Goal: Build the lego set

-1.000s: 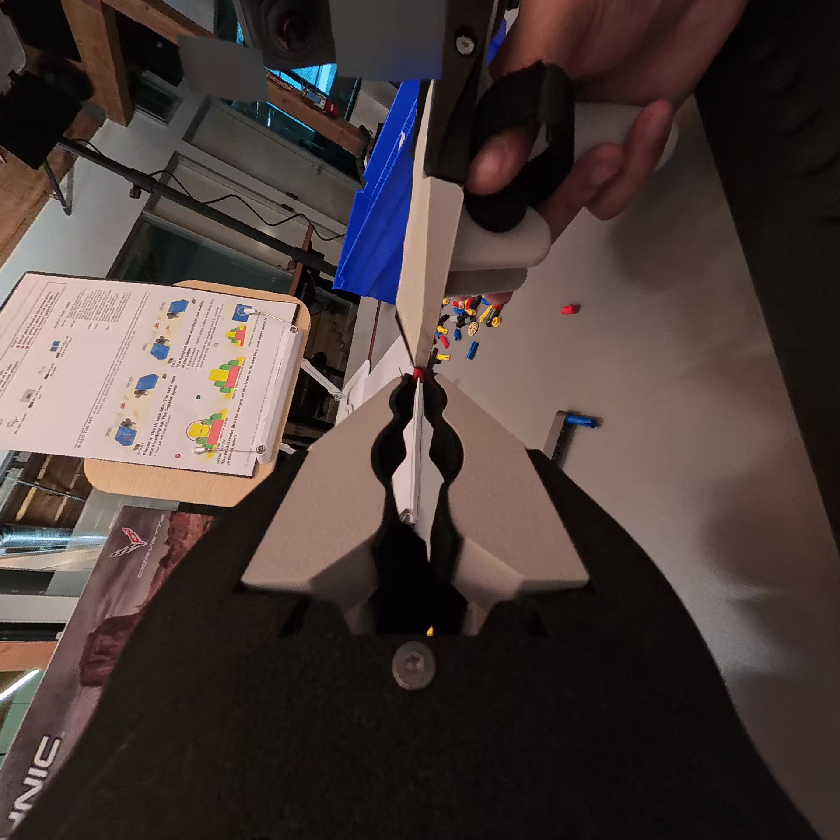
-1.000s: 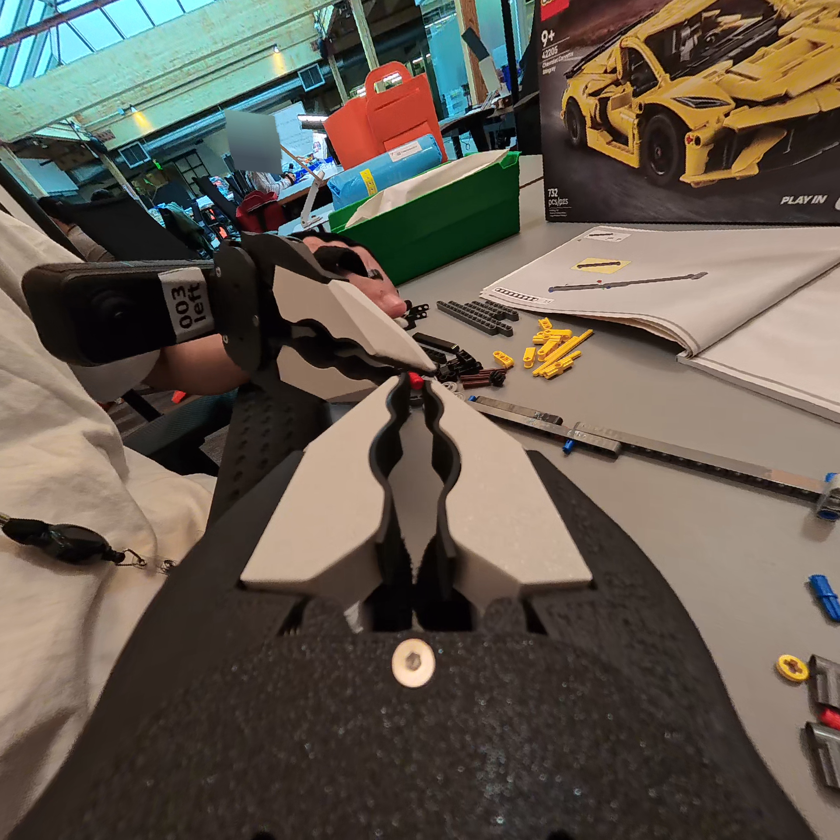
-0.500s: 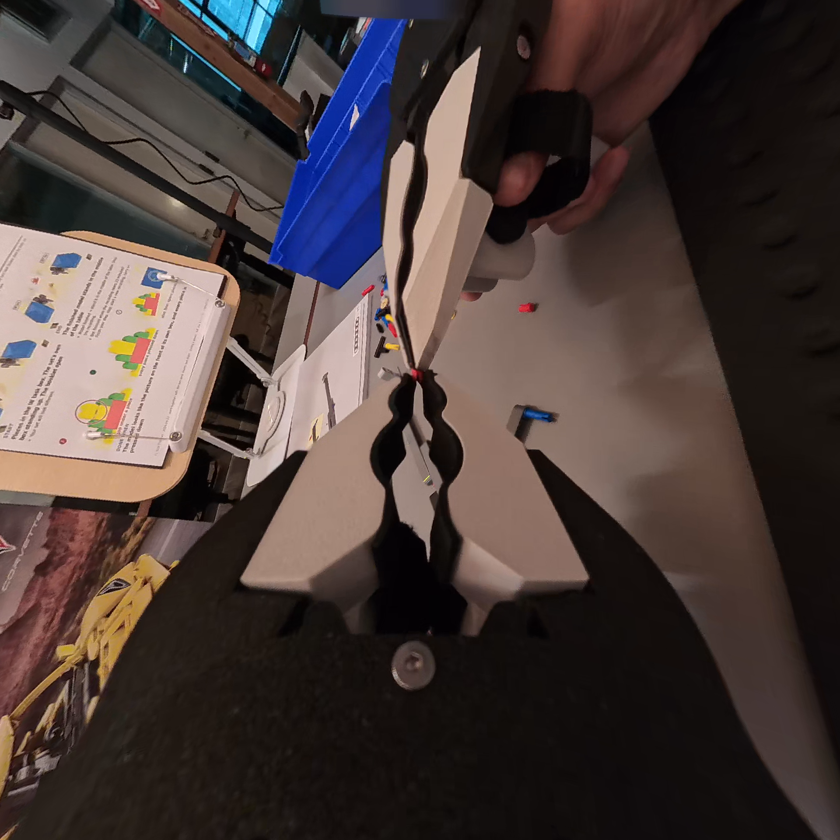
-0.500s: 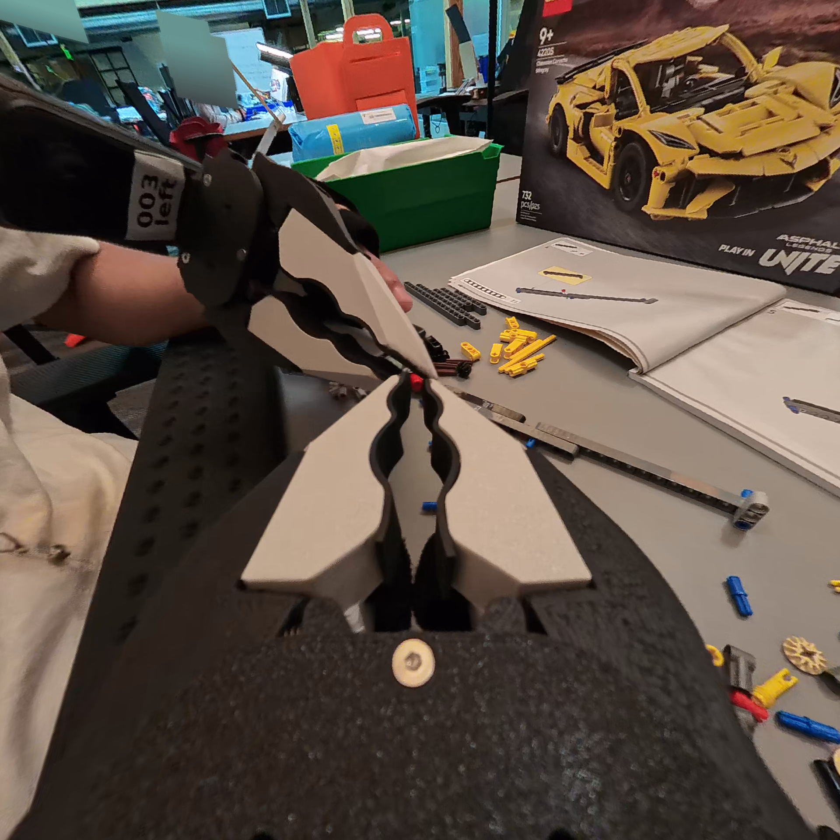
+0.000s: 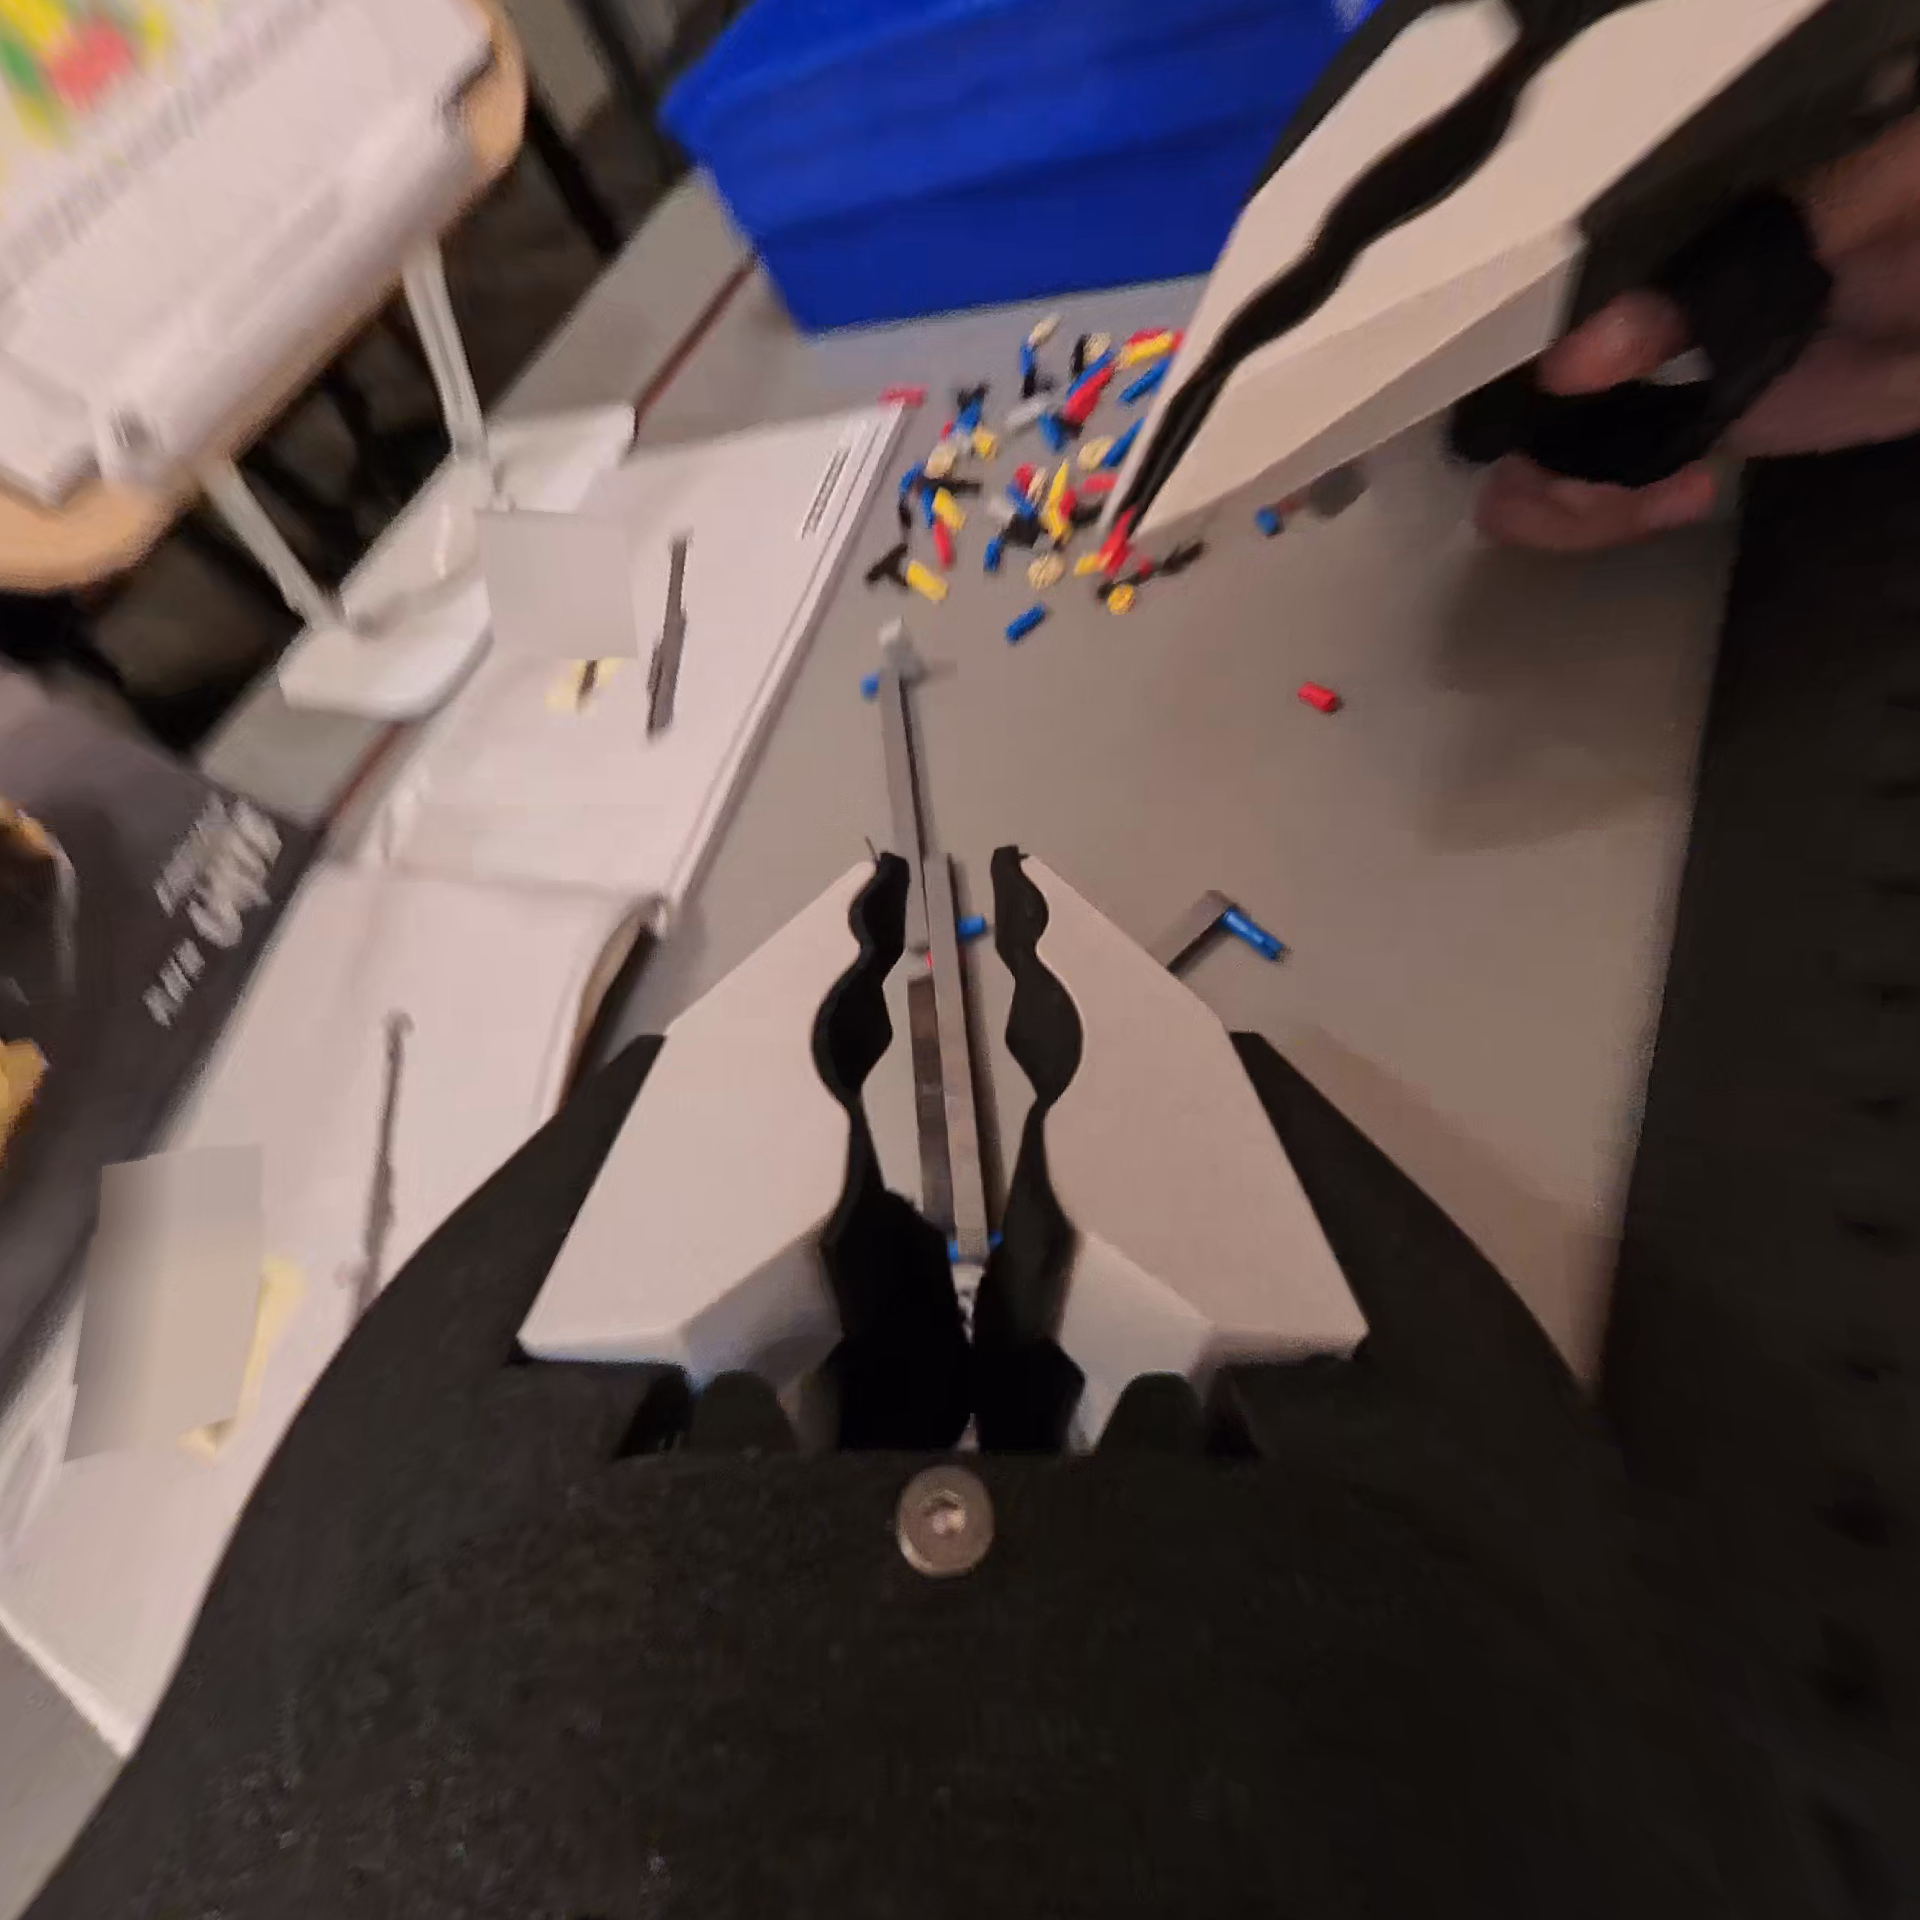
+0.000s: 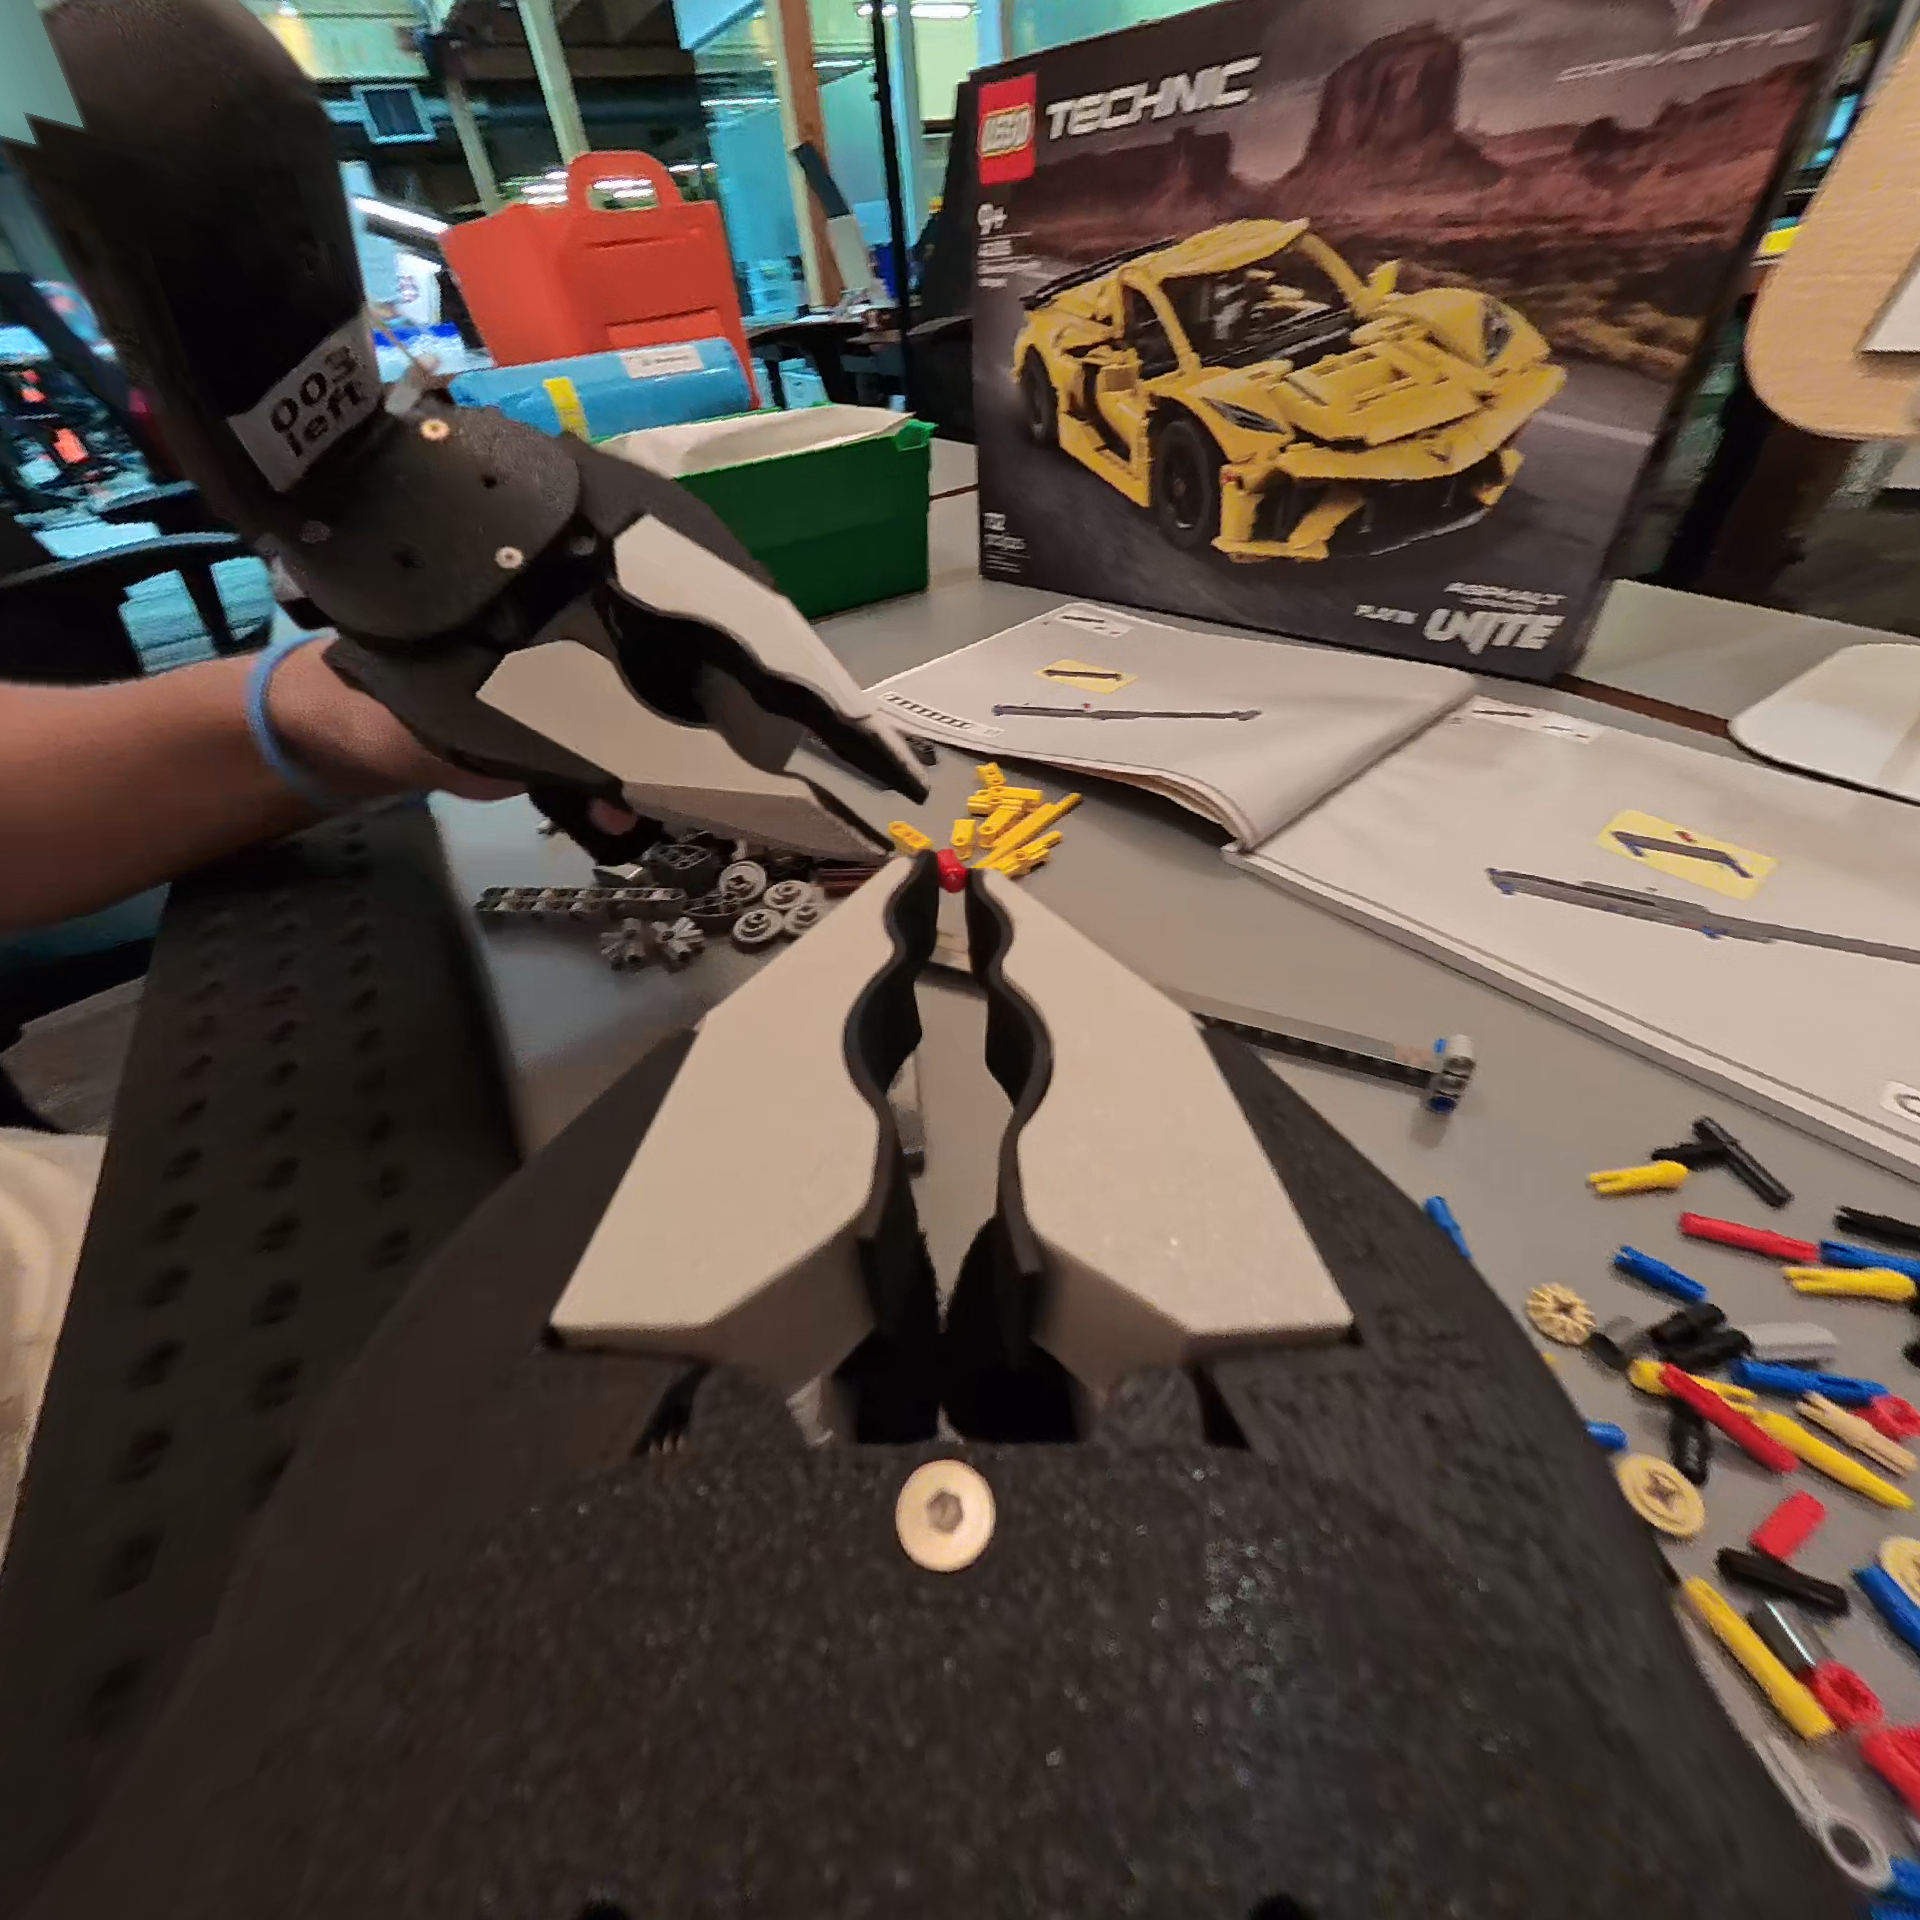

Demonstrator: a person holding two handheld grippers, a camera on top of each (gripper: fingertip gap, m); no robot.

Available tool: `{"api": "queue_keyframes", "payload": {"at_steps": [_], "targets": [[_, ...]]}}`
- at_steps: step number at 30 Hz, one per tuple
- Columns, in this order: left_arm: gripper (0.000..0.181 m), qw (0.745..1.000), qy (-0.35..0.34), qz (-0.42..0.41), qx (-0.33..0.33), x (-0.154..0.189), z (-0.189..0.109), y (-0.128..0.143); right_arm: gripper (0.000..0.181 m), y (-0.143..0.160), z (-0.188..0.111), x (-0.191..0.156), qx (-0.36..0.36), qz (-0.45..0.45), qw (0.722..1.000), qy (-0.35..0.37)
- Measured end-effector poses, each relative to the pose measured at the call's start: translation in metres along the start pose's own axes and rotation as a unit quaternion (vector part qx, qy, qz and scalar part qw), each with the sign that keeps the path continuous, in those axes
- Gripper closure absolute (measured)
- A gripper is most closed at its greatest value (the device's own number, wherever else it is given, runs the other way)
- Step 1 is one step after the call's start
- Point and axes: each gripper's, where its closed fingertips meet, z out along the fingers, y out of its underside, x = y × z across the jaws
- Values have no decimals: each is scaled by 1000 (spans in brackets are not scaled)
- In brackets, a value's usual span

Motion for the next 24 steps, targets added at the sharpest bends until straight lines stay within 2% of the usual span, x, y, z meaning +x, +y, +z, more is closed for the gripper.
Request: {"api": "queue_keyframes", "payload": {"at_steps": [2, 4, 7, 9, 13, 18, 19, 24], "targets": [[158, 996, 16, -67, -52, 2, 1, 20, 177, 0, -3, 8, 3, 3, 1000, 22], [158, 989, 19, -113, -94, 7, 0, 37, 177, 1, -5, 12, -2, -2, 999, 38], [163, 982, 5, -127, -137, 13, -2, 53, 177, 5, -4, 10, -10, -18, 999, 42], [155, 974, 23, -149, -167, 25, -1, 59, 177, 8, -1, 7, -22, -27, 999, 37], [155, 965, 30, -182, -187, 36, 8, 61, 177, 15, 2, 5, -41, -39, 998, 34], [168, 961, 11, -177, -211, 34, 18, 69, 177, 16, 2, 4, -41, -27, 998, 28], [176, 962, 17, -172, -211, 36, 19, 69, 177, 16, 2, 4, -42, -22, 999, 26], [178, 976, 14, -126, -177, 30, 24, 61, 177, 22, 3, 2, -52, 3, 999, 8]]}}
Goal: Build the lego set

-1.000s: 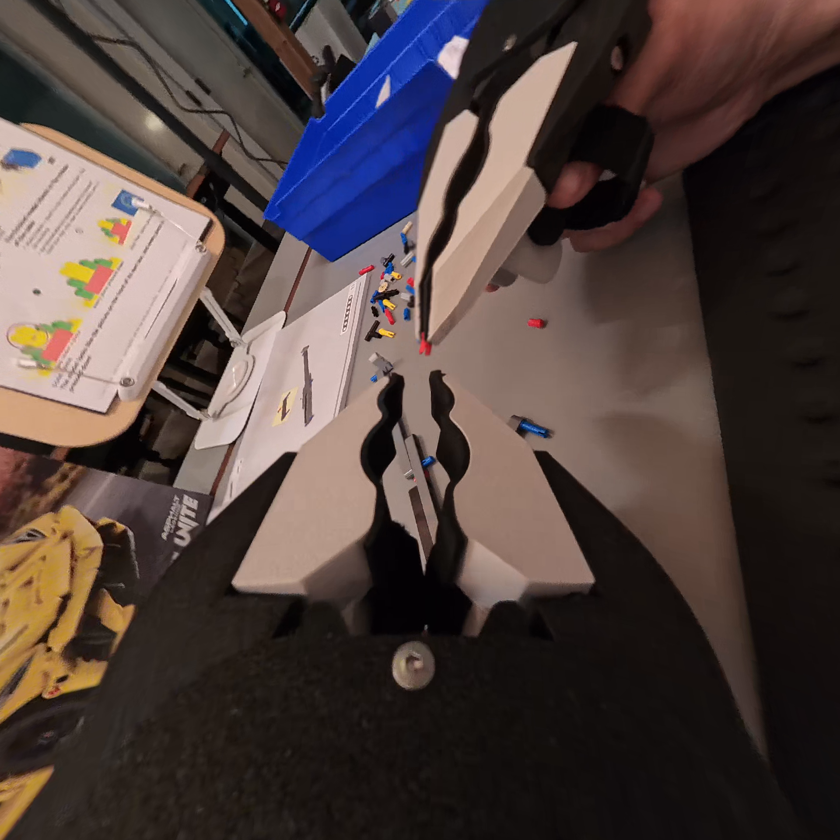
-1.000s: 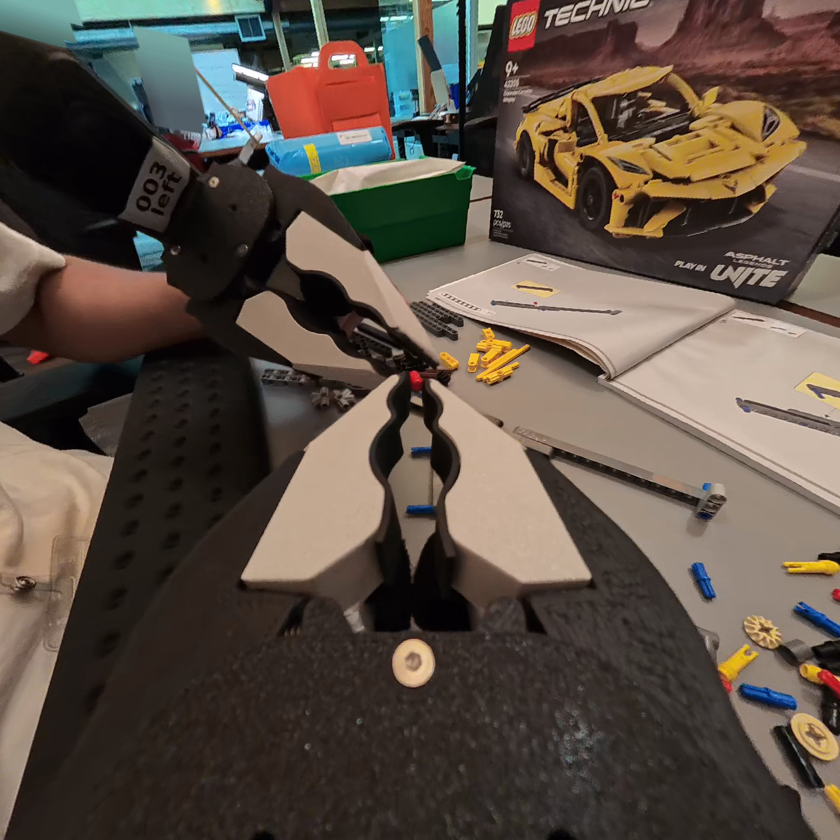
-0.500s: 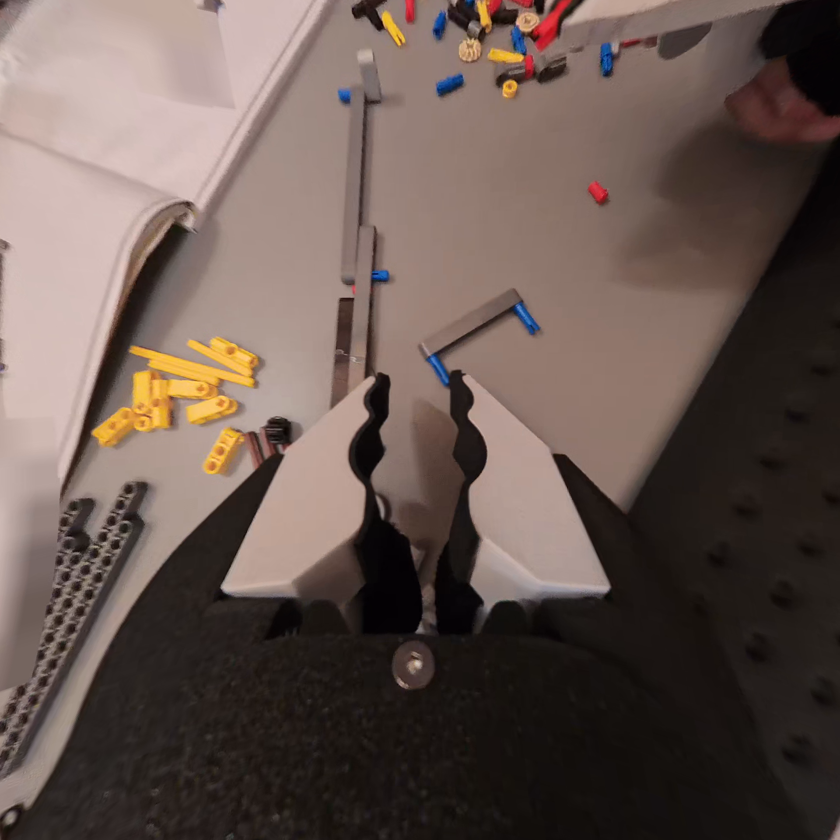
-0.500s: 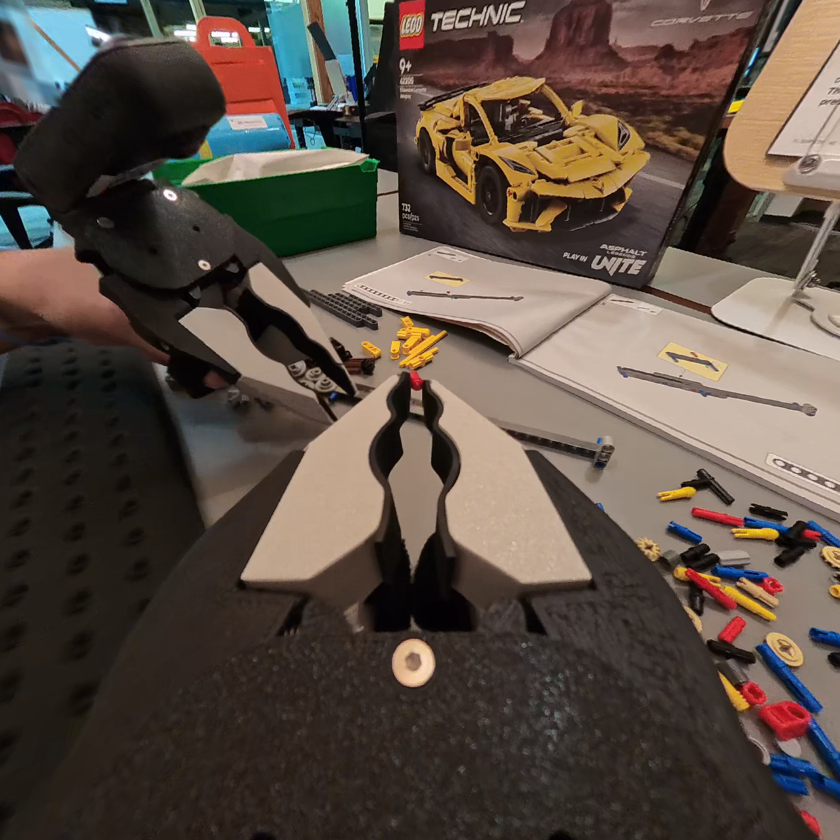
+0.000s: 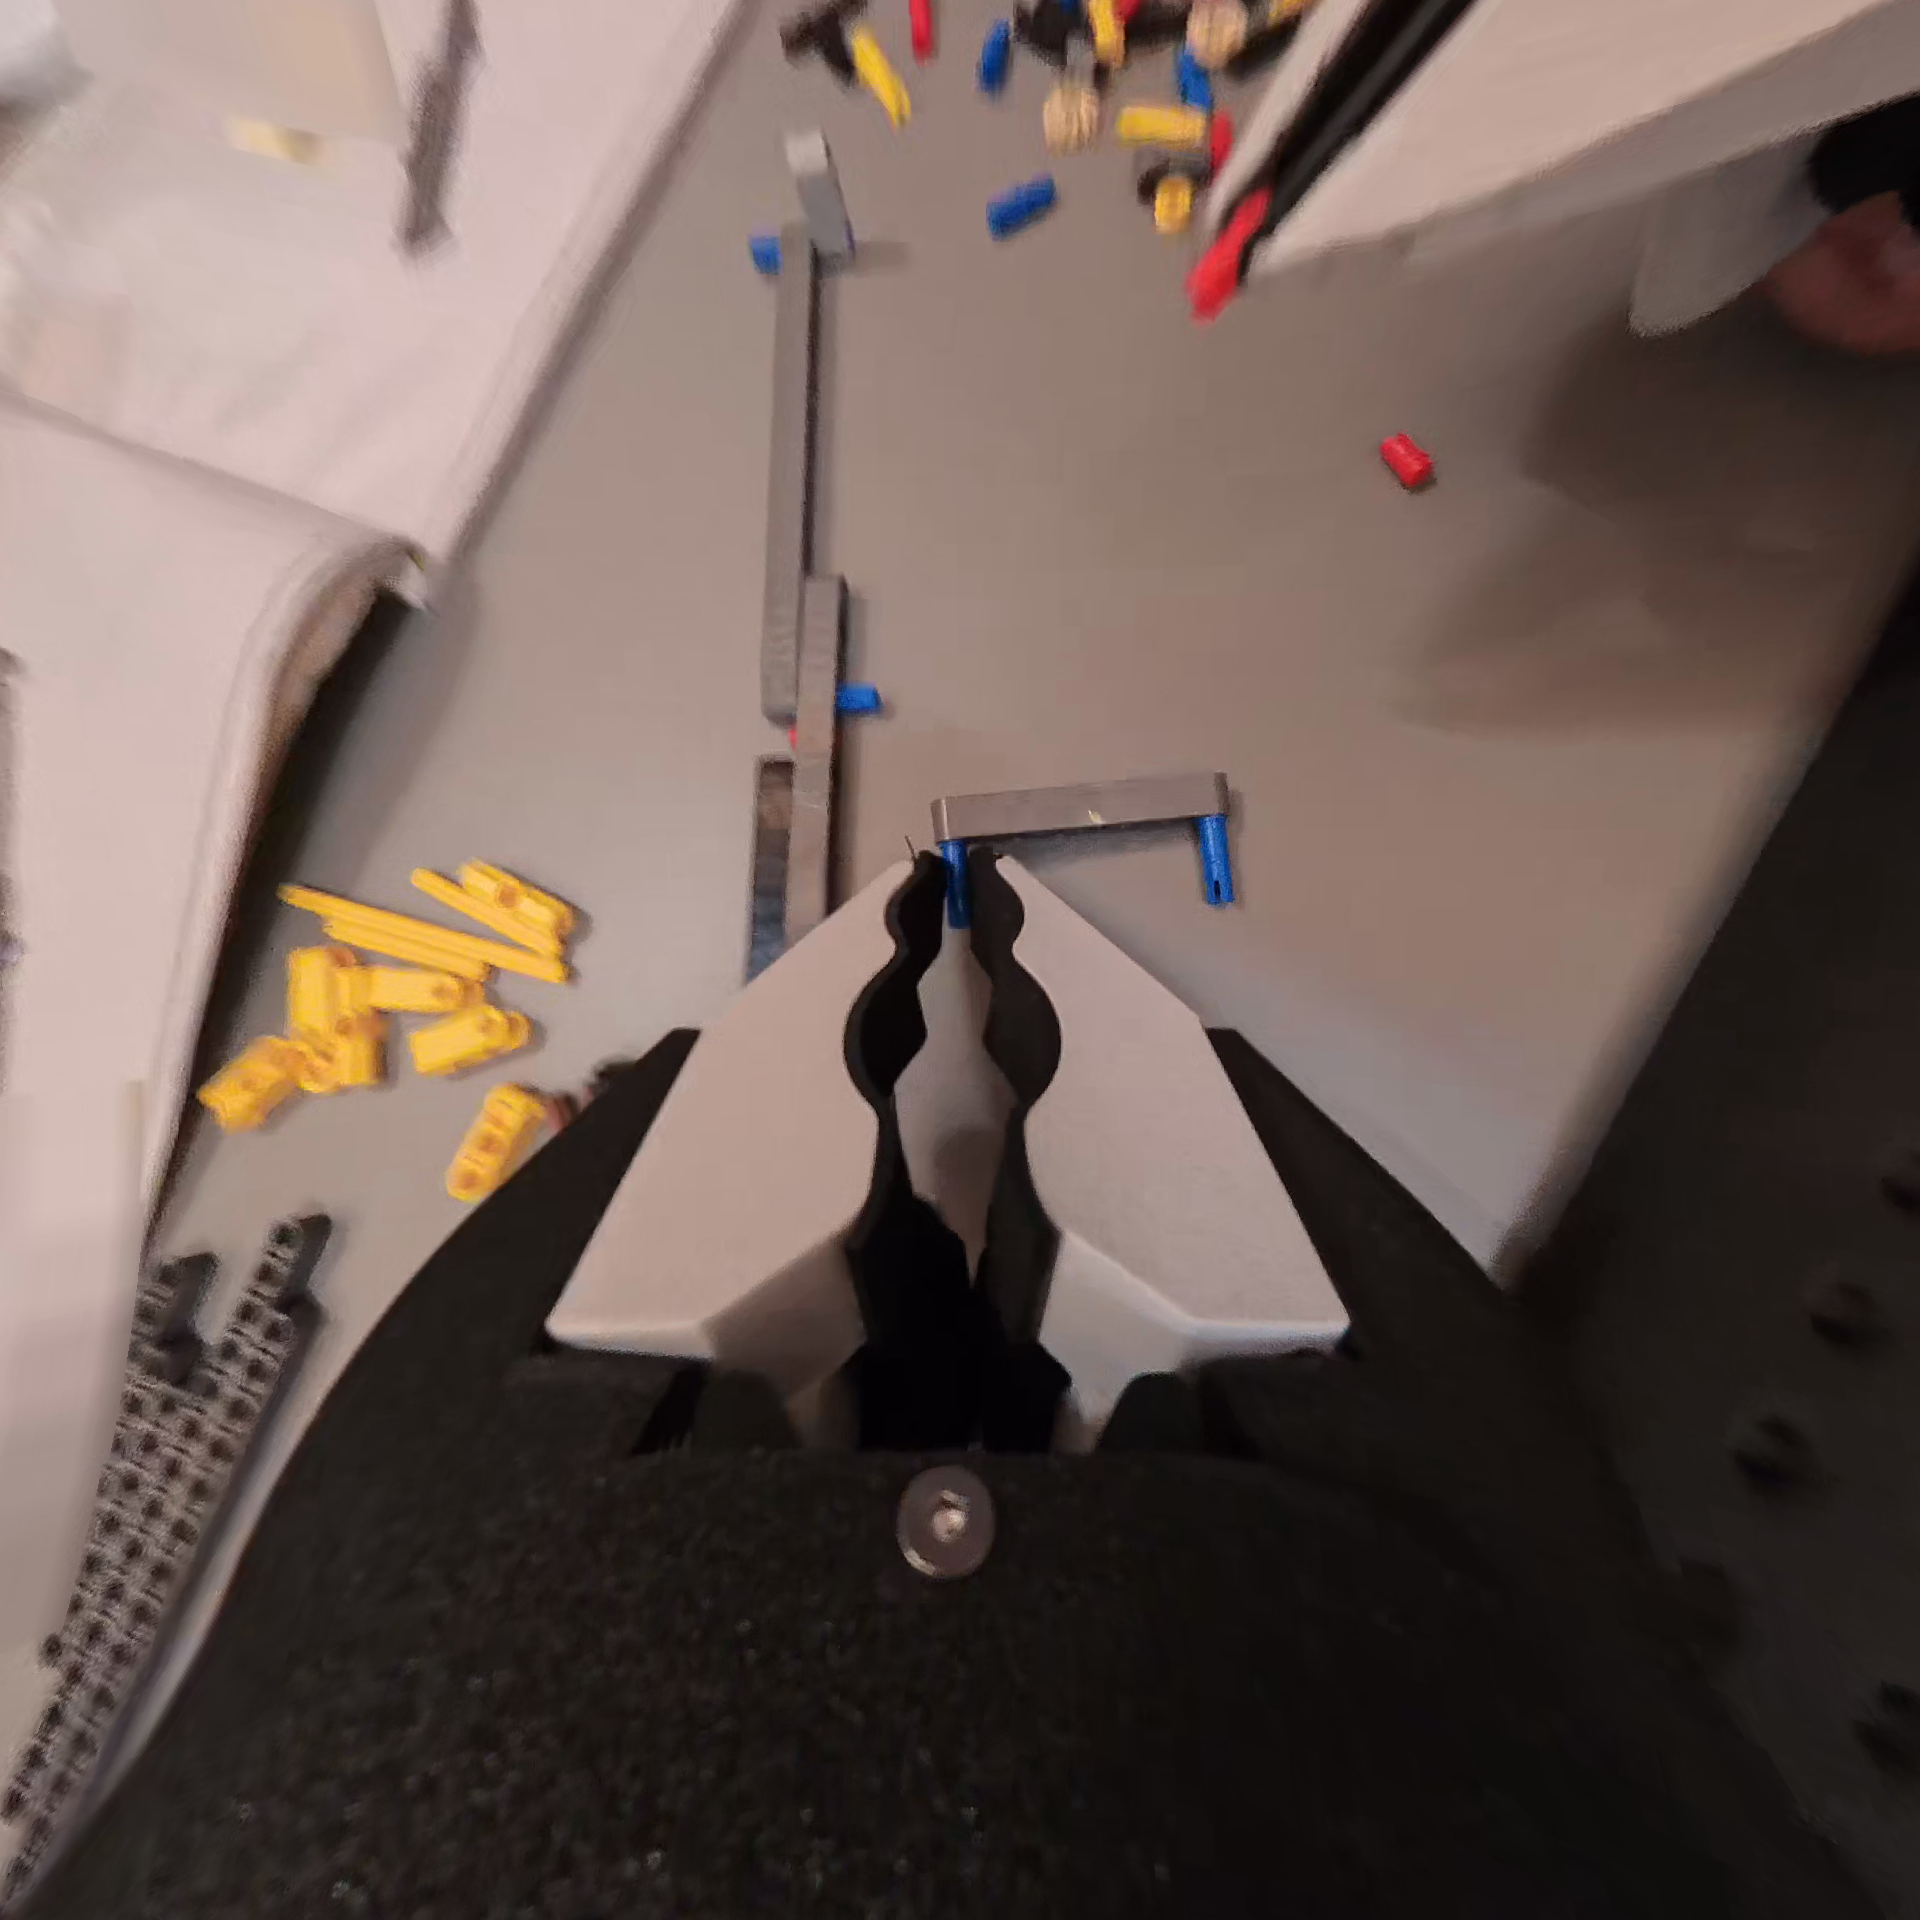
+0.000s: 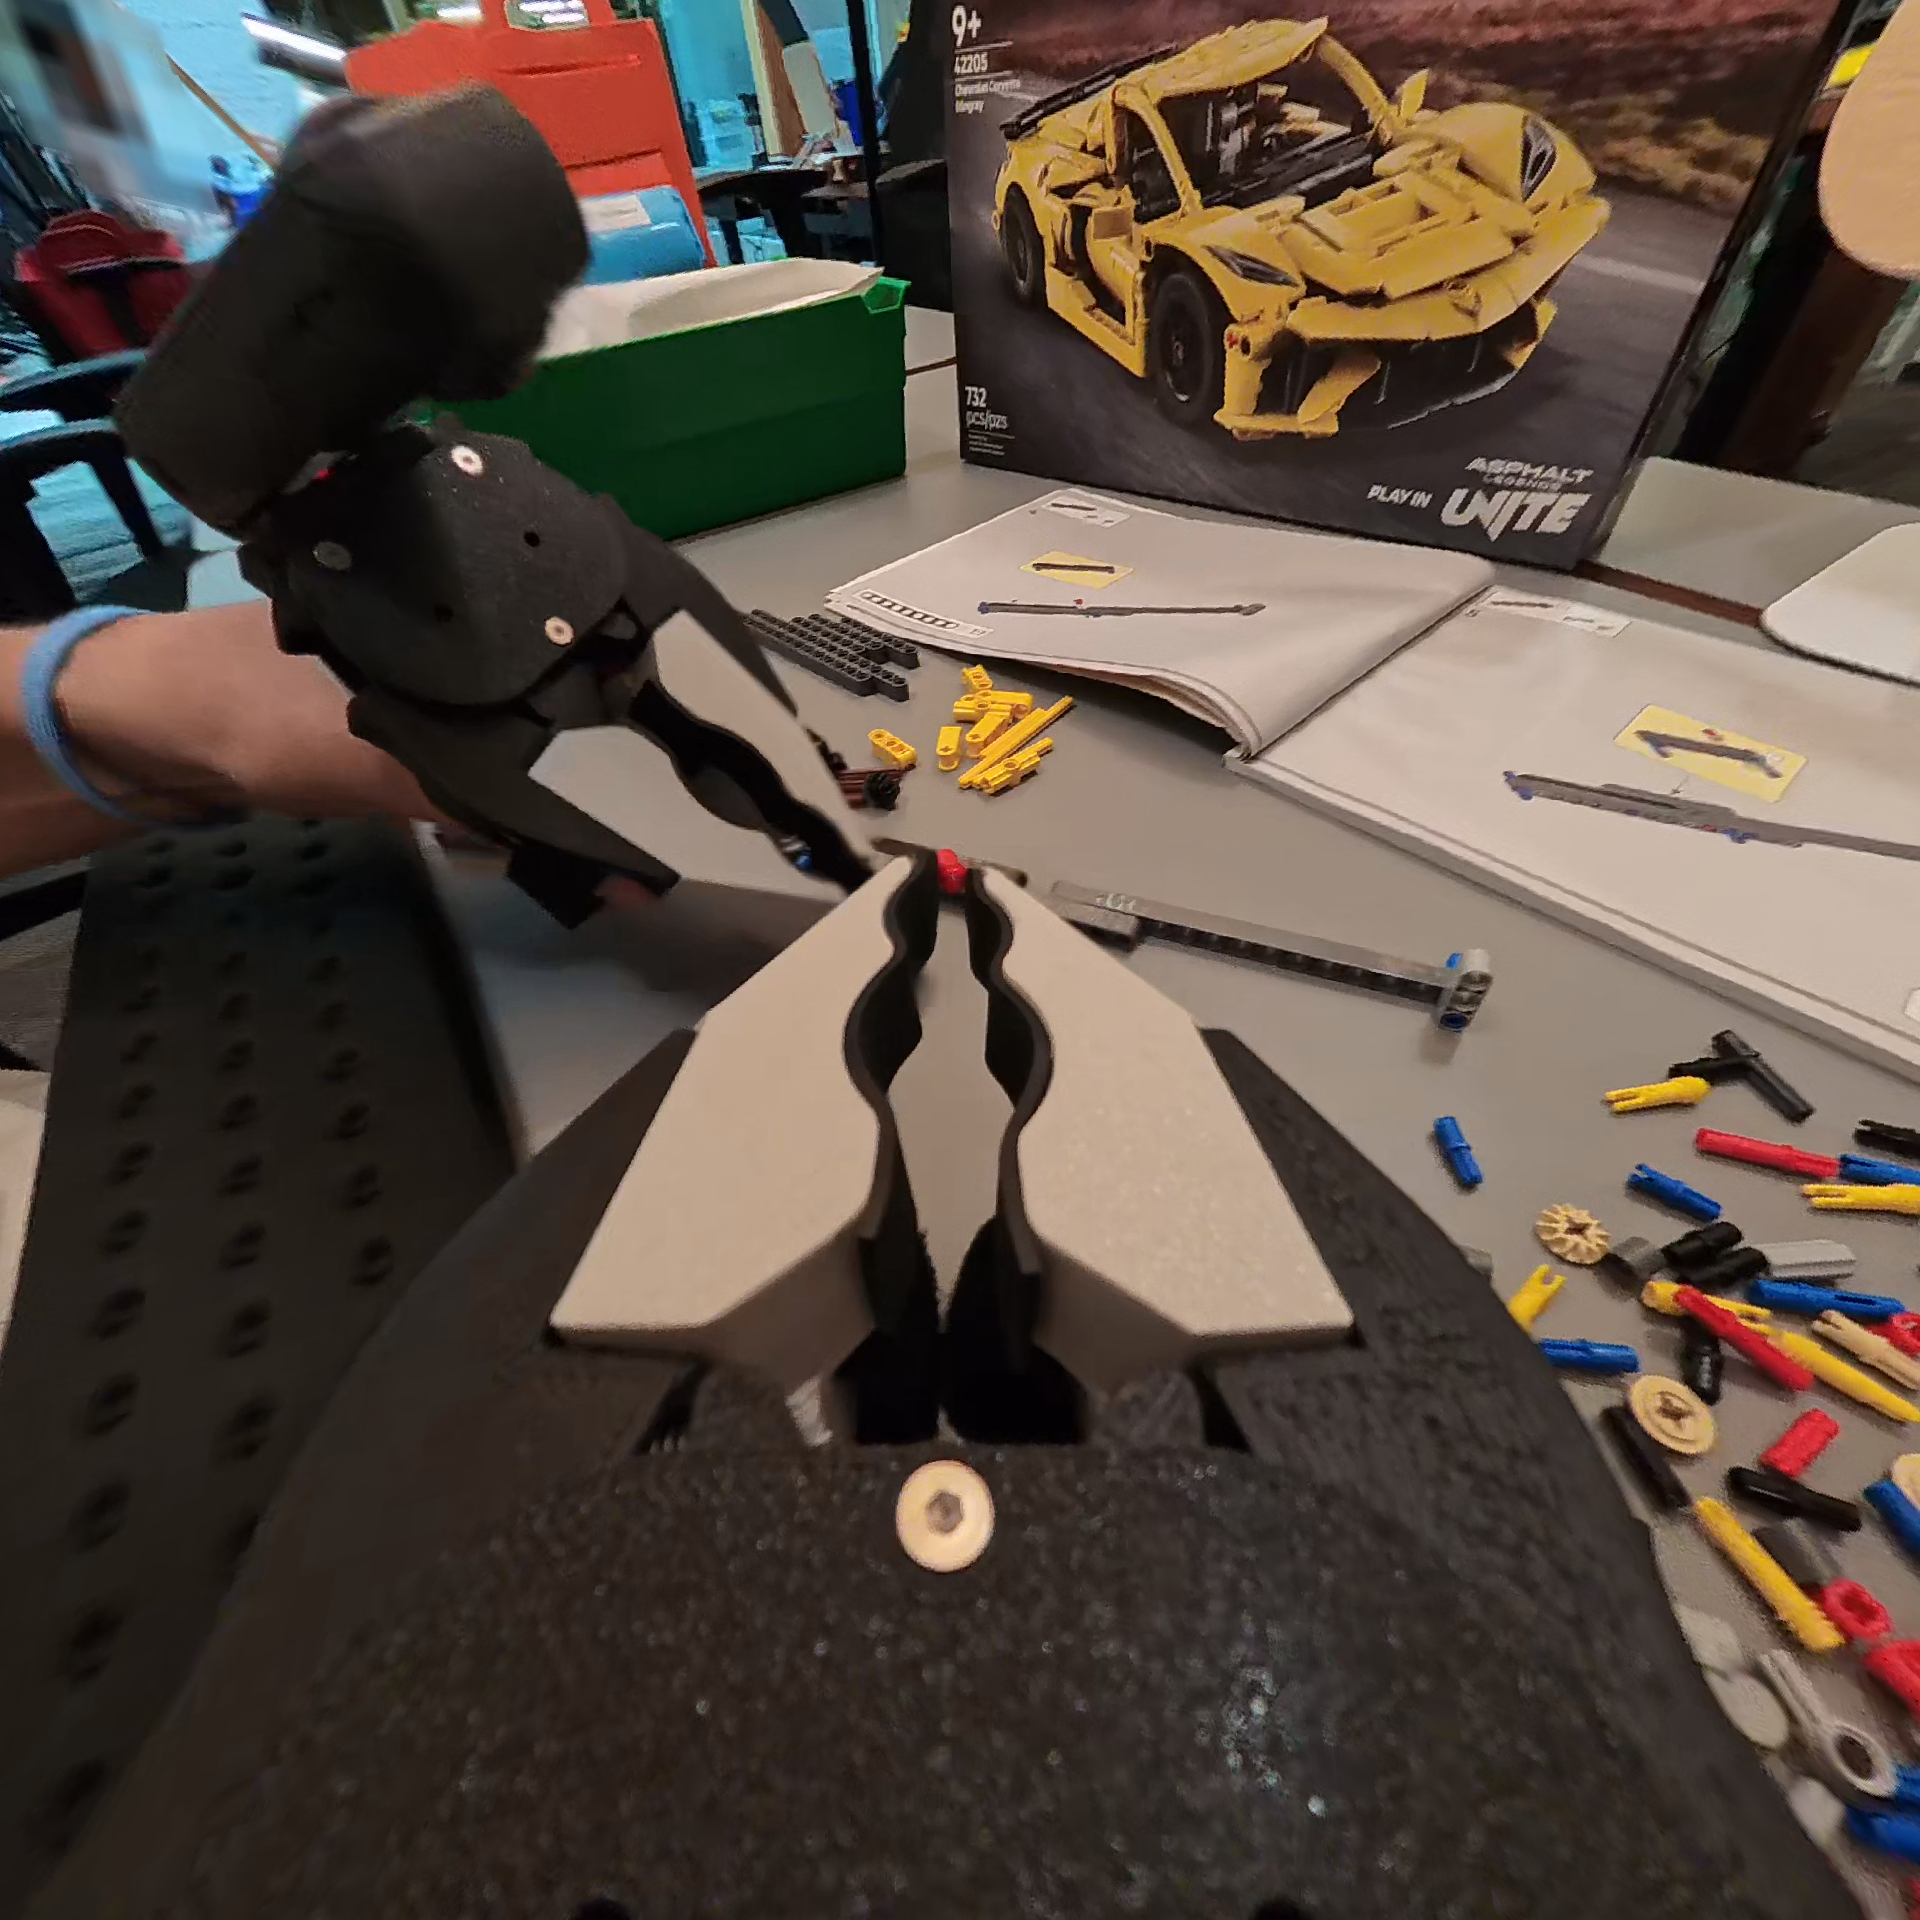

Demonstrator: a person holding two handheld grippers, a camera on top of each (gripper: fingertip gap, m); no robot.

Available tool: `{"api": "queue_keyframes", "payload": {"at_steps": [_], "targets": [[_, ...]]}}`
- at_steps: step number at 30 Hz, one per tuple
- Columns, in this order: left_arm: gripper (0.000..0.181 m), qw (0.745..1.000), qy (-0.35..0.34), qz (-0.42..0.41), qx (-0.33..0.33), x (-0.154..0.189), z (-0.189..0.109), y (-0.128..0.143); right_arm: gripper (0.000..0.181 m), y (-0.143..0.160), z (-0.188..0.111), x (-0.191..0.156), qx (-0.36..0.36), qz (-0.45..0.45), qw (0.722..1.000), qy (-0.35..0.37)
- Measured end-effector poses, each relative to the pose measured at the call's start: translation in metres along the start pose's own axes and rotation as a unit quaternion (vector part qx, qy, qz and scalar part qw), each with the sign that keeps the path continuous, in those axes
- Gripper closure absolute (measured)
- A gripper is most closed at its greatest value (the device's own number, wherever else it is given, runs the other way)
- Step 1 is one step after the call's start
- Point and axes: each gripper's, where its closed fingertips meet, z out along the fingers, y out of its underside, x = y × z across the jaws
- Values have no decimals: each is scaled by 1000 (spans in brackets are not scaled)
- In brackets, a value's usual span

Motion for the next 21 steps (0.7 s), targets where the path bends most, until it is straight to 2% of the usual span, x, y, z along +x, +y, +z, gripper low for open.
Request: {"api": "queue_keyframes", "payload": {"at_steps": [2, 6, 8, 13, 21], "targets": [[178, 996, -19, 51, 76, -4, -11, -21, 177, 2, 0, -3, -7, 21, 1000, -17], [178, 964, -32, 169, 202, 7, -41, -57, 177, -8, -3, -16, 14, 47, 997, -66], [179, 954, -59, 197, 219, 3, -47, -65, 177, -13, -5, -22, 27, 54, 995, -85], [178, 936, -46, 221, 270, 9, -52, -77, 177, -10, -4, -19, 18, 52, 996, -75], [178, 941, -15, 185, 283, 15, -48, -73, 177, -9, -4, -18, 17, 41, 997, -67]]}}
